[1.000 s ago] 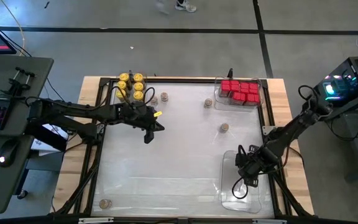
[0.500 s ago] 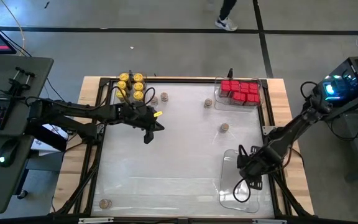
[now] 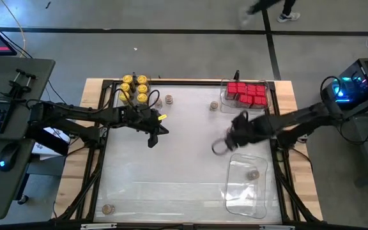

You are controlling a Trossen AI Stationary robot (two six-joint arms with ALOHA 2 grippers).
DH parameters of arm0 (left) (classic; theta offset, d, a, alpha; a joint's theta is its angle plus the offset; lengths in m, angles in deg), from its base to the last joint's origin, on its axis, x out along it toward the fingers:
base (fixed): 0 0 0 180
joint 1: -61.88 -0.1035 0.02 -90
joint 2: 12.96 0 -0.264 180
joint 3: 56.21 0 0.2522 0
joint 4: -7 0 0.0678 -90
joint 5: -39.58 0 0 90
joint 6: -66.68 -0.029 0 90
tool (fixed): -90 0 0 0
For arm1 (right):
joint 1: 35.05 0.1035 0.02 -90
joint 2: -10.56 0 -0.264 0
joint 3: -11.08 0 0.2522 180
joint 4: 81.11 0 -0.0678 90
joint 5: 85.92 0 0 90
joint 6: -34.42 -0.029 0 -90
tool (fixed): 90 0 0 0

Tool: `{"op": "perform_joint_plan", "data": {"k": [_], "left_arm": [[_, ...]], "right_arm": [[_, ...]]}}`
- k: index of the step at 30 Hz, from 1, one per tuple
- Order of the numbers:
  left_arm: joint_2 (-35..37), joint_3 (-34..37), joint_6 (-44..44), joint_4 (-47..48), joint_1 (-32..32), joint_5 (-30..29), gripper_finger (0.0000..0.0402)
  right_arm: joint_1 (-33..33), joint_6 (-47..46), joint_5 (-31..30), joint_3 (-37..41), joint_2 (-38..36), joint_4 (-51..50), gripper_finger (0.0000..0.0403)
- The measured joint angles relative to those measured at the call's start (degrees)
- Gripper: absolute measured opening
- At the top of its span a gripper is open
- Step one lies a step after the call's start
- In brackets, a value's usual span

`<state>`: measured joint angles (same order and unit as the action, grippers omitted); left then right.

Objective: Sort spices by type
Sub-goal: Put the brown seasoning bottle into the bottom right transparent bin

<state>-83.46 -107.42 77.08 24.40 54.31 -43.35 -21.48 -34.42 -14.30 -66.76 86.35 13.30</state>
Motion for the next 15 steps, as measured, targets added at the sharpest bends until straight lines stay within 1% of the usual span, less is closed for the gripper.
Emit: {"op": "perform_joint_plan", "data": {"k": [2, 4, 7, 9, 11, 15], "left_arm": [[0.0, 0.0, 0.02, 0.0, 0.0, 0.0, 0.0], [0.0, 0.0, 0.02, 0.0, 0.0, 0.0, 0.0], [0.0, -0.02, 0.03, 0.04, 0.0, 0.0, 0.0], [0.0, 0.0, 0.05, 0.0, 0.0, 0.0, 0.0], [0.0, 0.0, 0.48, 0.02, 0.0, 0.0, 0.0], [0.0, 0.0, 1.57, 0.03, 0.03, 0.02, 0.0]], "right_arm": [[-5.27, 0.84, 0.91, 1.26, 0.0, 0.94, 0.0222], [-9.54, 2.36, 0.3, 2.1, 0.0, 2.56, 0.0222], [-14.15, 2.63, -0.51, 3.03, -0.03, 3.65, 0.0222], [-15.94, 1.75, -0.23, 3.83, -0.02, 6.26, 0.0223], [-17.14, 2.77, 1.51, 4.83, -0.02, 9.88, 0.0222], [-20.54, 3.2, 8.4, 8.06, 0.46, 16.35, 0.0222]]}}
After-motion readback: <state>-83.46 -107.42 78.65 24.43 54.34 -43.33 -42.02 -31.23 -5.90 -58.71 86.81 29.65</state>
